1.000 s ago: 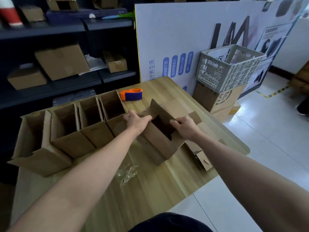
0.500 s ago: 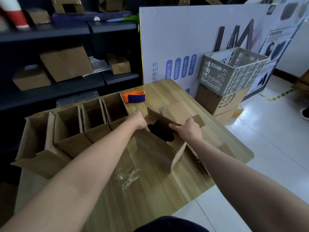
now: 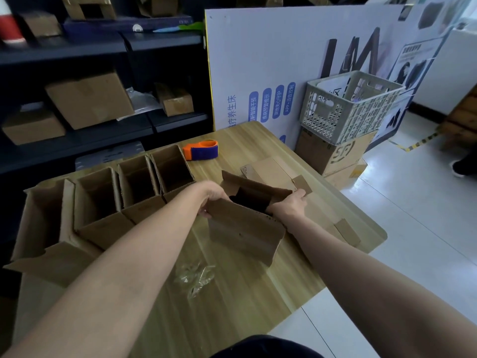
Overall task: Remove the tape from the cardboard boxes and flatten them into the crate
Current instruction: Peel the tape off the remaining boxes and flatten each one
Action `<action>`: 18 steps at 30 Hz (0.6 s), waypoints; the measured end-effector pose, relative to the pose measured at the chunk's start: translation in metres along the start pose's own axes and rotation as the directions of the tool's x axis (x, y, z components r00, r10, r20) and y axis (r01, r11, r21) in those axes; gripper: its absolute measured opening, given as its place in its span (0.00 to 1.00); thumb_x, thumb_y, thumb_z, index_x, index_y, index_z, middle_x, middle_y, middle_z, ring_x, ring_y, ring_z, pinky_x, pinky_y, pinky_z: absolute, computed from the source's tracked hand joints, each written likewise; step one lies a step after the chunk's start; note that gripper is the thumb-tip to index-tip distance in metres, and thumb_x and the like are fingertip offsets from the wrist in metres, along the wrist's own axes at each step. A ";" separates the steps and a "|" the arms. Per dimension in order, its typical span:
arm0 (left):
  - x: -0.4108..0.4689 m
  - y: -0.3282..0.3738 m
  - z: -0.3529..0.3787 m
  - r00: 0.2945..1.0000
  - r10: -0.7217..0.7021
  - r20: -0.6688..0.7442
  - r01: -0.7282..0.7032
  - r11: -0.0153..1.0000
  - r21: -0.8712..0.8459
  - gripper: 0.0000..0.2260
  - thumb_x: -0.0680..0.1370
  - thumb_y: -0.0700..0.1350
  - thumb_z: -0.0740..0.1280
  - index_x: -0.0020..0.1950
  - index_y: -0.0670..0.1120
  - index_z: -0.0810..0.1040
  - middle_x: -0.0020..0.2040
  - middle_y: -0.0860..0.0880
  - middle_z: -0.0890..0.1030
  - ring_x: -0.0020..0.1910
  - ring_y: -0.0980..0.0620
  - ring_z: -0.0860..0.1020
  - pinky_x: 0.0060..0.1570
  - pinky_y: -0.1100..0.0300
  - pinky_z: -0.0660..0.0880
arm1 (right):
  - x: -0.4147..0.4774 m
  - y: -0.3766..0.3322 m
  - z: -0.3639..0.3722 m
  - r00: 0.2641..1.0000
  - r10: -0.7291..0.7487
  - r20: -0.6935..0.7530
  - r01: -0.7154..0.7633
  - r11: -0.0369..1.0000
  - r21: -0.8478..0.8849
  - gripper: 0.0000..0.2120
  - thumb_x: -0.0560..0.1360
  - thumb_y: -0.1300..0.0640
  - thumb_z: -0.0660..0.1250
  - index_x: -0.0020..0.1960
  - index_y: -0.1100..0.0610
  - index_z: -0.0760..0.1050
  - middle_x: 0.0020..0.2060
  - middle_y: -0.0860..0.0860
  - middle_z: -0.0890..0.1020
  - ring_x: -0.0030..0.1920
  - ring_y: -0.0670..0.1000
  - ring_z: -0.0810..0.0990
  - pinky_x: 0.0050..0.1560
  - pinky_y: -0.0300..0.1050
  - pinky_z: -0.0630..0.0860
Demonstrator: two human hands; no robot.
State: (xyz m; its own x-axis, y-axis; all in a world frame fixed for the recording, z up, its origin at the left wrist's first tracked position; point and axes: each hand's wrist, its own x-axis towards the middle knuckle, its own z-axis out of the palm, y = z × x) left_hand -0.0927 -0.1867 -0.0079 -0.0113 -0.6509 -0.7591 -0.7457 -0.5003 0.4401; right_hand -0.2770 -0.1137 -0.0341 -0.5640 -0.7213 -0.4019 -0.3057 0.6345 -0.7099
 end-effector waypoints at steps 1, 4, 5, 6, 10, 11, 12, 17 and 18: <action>0.000 -0.001 0.000 1.000 0.007 0.012 -0.007 1.000 -0.015 0.12 0.73 0.48 0.72 0.47 0.41 0.76 0.42 0.42 0.78 0.41 0.45 0.78 0.40 0.58 0.78 | 0.001 0.000 -0.001 1.000 0.016 0.023 -0.016 1.000 -0.009 0.45 0.67 0.61 0.75 0.74 0.57 0.50 0.67 0.60 0.65 0.61 0.61 0.73 0.55 0.52 0.78; -0.004 -0.006 -0.004 0.997 0.065 0.029 -0.062 0.994 -0.094 0.09 0.72 0.44 0.73 0.45 0.40 0.76 0.44 0.42 0.79 0.44 0.46 0.78 0.37 0.59 0.78 | 0.002 -0.003 -0.007 0.992 0.010 0.129 -0.009 1.000 -0.010 0.34 0.68 0.60 0.72 0.68 0.59 0.58 0.54 0.59 0.73 0.49 0.57 0.79 0.36 0.46 0.80; -0.005 -0.008 -0.005 0.996 0.081 0.035 -0.076 0.989 -0.125 0.09 0.72 0.43 0.73 0.44 0.40 0.75 0.44 0.42 0.79 0.44 0.46 0.77 0.37 0.59 0.78 | 0.001 -0.005 -0.011 0.986 -0.010 0.167 0.014 1.000 -0.021 0.28 0.69 0.59 0.70 0.64 0.60 0.62 0.49 0.57 0.75 0.45 0.55 0.80 0.31 0.43 0.78; -0.007 -0.010 -0.007 0.995 0.087 0.045 -0.079 0.985 -0.153 0.09 0.72 0.43 0.73 0.43 0.40 0.75 0.43 0.42 0.78 0.43 0.46 0.77 0.37 0.59 0.78 | 0.001 -0.007 -0.014 0.978 -0.035 0.207 0.042 0.999 -0.032 0.22 0.70 0.58 0.69 0.61 0.61 0.66 0.46 0.56 0.76 0.41 0.53 0.79 0.30 0.42 0.76; -0.006 -0.019 -0.014 0.996 0.062 0.059 -0.045 0.966 -0.255 0.14 0.70 0.44 0.74 0.50 0.39 0.75 0.48 0.41 0.77 0.49 0.44 0.75 0.46 0.55 0.78 | 0.002 -0.013 -0.034 0.926 -0.117 0.360 0.113 0.993 0.034 0.12 0.74 0.59 0.63 0.57 0.60 0.72 0.50 0.58 0.79 0.47 0.55 0.81 0.45 0.49 0.82; -0.005 -0.019 -0.014 0.997 0.052 0.054 -0.036 0.961 -0.274 0.17 0.70 0.44 0.75 0.52 0.39 0.74 0.50 0.41 0.76 0.51 0.43 0.75 0.47 0.54 0.77 | 0.003 -0.013 -0.040 0.916 -0.136 0.378 0.123 0.991 0.058 0.12 0.75 0.60 0.62 0.58 0.60 0.73 0.52 0.58 0.79 0.50 0.56 0.81 0.46 0.50 0.82; -0.005 -0.020 -0.013 0.998 0.044 0.047 -0.029 0.957 -0.289 0.19 0.69 0.45 0.76 0.53 0.39 0.73 0.52 0.41 0.76 0.53 0.42 0.74 0.47 0.54 0.78 | 0.003 -0.013 -0.045 0.909 -0.154 0.387 0.135 0.988 0.077 0.12 0.76 0.61 0.61 0.59 0.60 0.73 0.53 0.58 0.78 0.52 0.57 0.80 0.46 0.50 0.82; -0.004 -0.020 0.006 0.995 0.030 -0.097 -0.060 0.944 -0.323 0.26 0.67 0.51 0.77 0.58 0.42 0.71 0.49 0.41 0.75 0.47 0.41 0.75 0.40 0.51 0.79 | -0.002 -0.013 -0.058 0.924 -0.213 0.318 0.158 0.969 0.190 0.09 0.79 0.61 0.57 0.53 0.56 0.75 0.48 0.56 0.78 0.49 0.54 0.78 0.42 0.48 0.79; -0.002 -0.021 0.009 0.985 0.049 -0.166 -0.101 0.941 -0.321 0.27 0.67 0.50 0.77 0.59 0.42 0.71 0.49 0.42 0.76 0.48 0.41 0.76 0.42 0.49 0.79 | -0.003 -0.013 -0.058 0.922 -0.223 0.317 0.164 0.966 0.202 0.11 0.80 0.60 0.56 0.52 0.55 0.77 0.47 0.55 0.79 0.48 0.54 0.78 0.41 0.47 0.79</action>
State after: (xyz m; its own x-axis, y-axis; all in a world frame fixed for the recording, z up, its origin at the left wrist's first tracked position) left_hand -0.0833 -0.1698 -0.0199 0.0627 -0.7606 -0.6462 -0.4868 -0.5885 0.6455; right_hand -0.3162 -0.1036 0.0098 -0.2090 -0.8944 -0.3954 -0.2326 0.4382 -0.8683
